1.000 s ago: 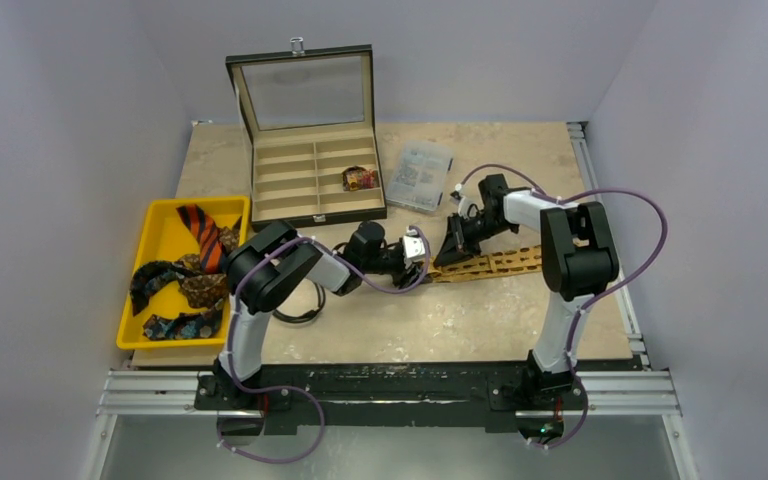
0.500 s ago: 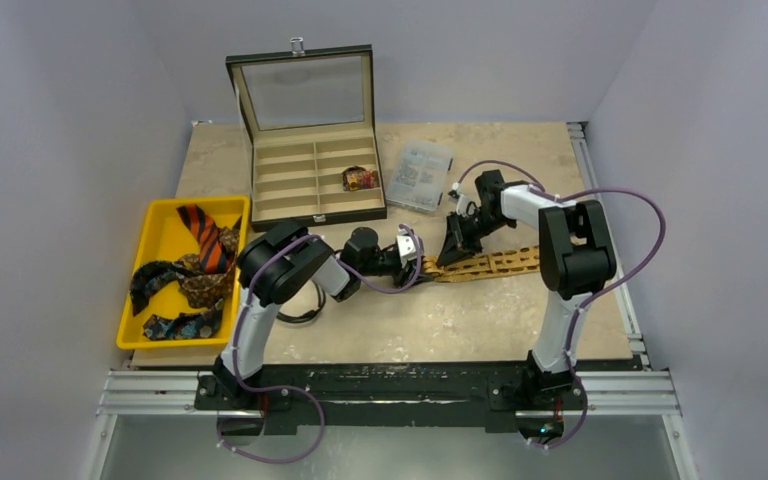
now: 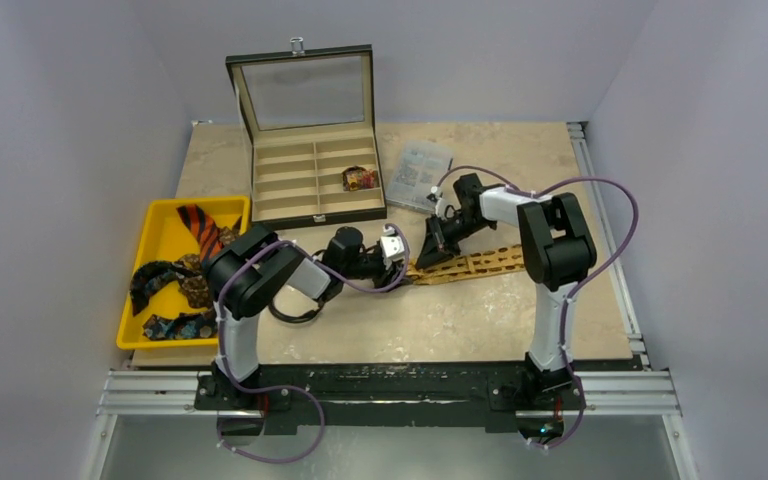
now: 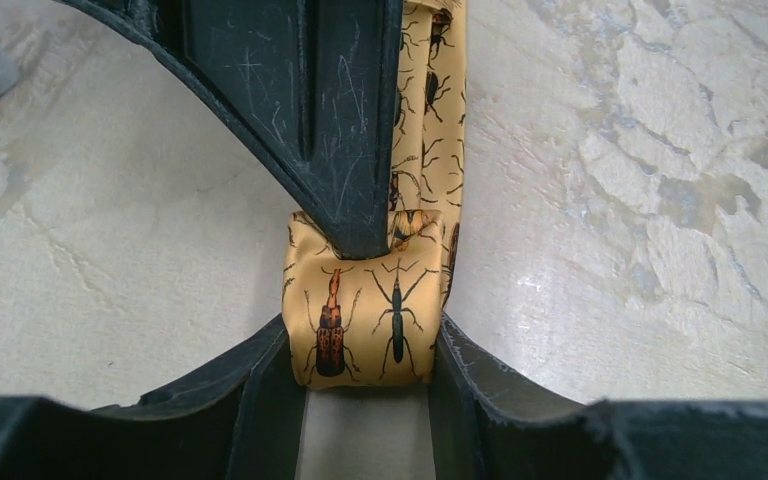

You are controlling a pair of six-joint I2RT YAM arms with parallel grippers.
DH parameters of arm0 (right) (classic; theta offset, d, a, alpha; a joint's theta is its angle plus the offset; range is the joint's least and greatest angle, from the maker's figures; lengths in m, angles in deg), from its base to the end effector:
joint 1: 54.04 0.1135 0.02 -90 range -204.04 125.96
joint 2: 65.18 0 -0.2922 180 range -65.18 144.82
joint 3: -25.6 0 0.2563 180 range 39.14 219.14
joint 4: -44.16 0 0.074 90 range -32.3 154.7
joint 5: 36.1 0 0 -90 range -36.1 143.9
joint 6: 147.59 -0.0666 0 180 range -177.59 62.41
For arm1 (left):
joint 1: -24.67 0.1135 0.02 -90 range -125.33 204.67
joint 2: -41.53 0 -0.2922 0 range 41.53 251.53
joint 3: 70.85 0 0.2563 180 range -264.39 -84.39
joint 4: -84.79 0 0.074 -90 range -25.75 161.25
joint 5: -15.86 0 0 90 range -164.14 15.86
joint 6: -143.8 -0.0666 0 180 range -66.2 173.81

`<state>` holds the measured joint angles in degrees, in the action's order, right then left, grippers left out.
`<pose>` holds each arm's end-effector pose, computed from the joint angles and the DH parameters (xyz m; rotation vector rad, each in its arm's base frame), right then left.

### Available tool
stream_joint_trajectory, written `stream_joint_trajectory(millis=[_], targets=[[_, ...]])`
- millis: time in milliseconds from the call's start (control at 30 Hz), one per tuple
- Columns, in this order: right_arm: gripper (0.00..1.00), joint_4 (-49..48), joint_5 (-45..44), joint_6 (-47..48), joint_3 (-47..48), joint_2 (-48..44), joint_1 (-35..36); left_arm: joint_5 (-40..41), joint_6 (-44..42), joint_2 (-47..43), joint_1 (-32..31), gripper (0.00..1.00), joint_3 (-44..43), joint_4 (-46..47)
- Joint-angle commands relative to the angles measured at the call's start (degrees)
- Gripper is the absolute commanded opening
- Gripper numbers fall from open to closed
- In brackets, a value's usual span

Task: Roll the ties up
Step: Roll the tie at the center of the board.

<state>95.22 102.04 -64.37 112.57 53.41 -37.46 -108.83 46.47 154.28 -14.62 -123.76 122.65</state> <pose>0.3627 0.1597 0.1182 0.3209 -2.8002 -1.2689 0.2710 -0.2707 0.1132 1.1553 1.6371 -0.9529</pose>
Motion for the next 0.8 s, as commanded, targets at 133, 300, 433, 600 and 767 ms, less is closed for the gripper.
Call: stream_joint_trajectory(millis=[133, 300, 433, 600, 767], targets=[[0.00, -11.5, -19.0, 3.1, -4.3, 4.1, 2.4, 2.5, -1.2, -3.1, 0.8, 0.50, 4.1, -1.0], [0.00, -13.9, -19.1, 0.9, -8.5, 1.0, 2.4, -0.8, 2.2, -0.3, 0.8, 0.55, 3.3, 5.6], [0.00, -15.8, -19.0, 0.5, -10.1, -0.4, 2.3, -1.9, 5.6, 2.2, 0.8, 0.56, 1.0, 8.9], [0.00, -15.9, -19.4, 0.7, -10.4, -0.3, 2.3, -1.7, 6.8, 4.2, 0.8, 0.57, 0.4, 12.2], [0.00, -15.7, -19.6, 1.5, -10.8, 0.0, 2.3, -2.1, 6.8, 5.4, 0.3, 0.40, 0.4, 13.8]])
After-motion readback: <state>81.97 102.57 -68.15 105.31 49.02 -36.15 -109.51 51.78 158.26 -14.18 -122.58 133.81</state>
